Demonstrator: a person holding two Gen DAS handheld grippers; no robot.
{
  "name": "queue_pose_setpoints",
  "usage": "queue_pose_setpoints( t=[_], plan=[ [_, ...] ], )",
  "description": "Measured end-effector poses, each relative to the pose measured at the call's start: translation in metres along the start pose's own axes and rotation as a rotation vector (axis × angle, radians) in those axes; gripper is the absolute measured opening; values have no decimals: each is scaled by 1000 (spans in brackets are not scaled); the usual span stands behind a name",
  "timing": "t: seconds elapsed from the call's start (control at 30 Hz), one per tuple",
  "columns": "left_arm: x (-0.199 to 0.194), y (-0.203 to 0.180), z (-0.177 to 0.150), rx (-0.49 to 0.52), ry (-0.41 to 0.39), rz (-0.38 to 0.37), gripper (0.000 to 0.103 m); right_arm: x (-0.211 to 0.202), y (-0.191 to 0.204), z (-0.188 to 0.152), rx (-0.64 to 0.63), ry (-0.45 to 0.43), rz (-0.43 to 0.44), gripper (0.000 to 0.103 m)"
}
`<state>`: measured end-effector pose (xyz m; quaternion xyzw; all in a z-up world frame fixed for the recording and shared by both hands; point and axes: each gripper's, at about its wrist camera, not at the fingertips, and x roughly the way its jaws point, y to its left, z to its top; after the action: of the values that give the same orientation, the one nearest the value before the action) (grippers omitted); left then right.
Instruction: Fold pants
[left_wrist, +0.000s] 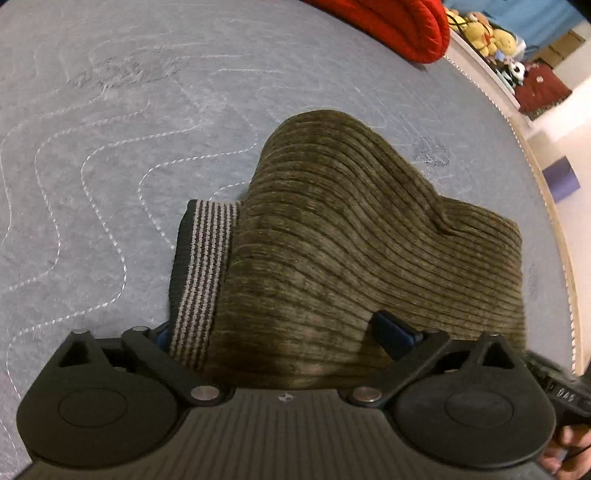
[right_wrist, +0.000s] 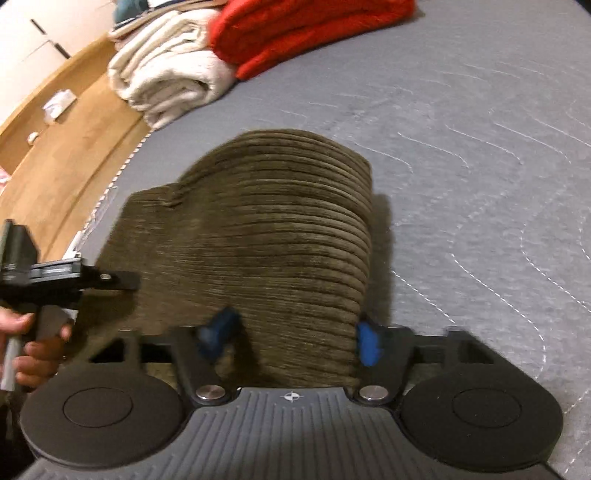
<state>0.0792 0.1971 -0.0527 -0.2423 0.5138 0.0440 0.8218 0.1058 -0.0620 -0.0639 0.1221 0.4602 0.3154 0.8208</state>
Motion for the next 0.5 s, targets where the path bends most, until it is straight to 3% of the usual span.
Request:
queue_pose_setpoints(
  t=[0.07, 0.13, 0.23, 0.5],
  plan=[
    [-3, -10, 0, 17, -16, 11, 91, -9, 2, 3, -8, -33, 5, 26],
    [-10, -19, 0, 52, -41, 6, 75, -22, 1, 11, 11, -72, 26, 18],
    [-21, -36, -5, 67, -65, -77, 56, -47, -2, 19, 8, -130, 36, 17],
    [-4, -115, -20, 174, -98, -209, 48, -122, -40, 33, -20, -296, -85, 16]
  ],
)
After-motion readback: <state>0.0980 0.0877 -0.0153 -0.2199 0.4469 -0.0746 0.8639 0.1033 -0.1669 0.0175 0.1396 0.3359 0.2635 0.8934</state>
